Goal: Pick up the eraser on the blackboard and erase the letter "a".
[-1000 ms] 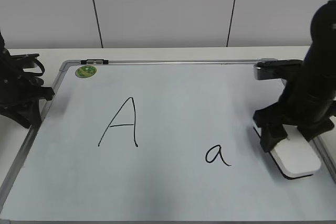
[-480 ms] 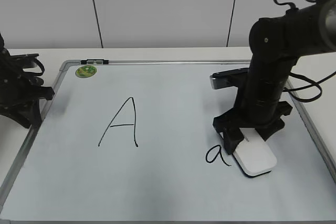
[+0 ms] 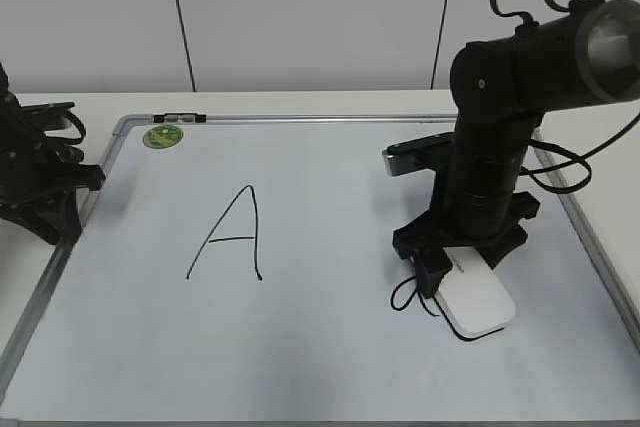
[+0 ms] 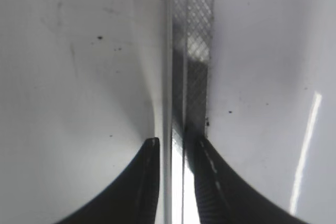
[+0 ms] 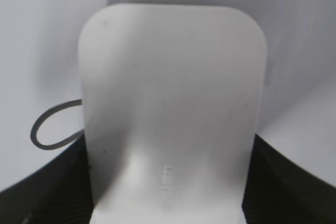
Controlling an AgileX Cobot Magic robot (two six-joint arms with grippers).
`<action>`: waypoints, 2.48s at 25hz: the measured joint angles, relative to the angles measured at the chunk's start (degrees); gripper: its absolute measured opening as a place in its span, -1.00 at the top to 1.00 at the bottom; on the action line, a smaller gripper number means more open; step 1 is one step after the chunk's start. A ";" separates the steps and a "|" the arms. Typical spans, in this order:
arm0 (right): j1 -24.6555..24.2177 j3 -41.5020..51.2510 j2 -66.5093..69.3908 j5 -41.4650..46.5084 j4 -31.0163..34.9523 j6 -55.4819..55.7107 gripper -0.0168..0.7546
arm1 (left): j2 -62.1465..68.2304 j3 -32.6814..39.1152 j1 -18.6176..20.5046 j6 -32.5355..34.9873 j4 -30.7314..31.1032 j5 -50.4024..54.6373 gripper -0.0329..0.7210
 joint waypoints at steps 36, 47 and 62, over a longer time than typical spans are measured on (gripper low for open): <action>-2.22 -11.52 -4.60 7.10 -4.39 5.42 -0.44 | 0.00 0.00 0.08 0.00 -0.92 0.00 0.42; -17.50 -12.05 -2.17 7.99 -4.85 3.61 -0.44 | 0.00 0.00 0.08 0.00 -0.92 0.00 0.42; -20.47 -21.74 10.20 13.07 -1.62 0.12 -0.44 | 0.00 0.00 0.08 0.11 -1.01 0.00 0.42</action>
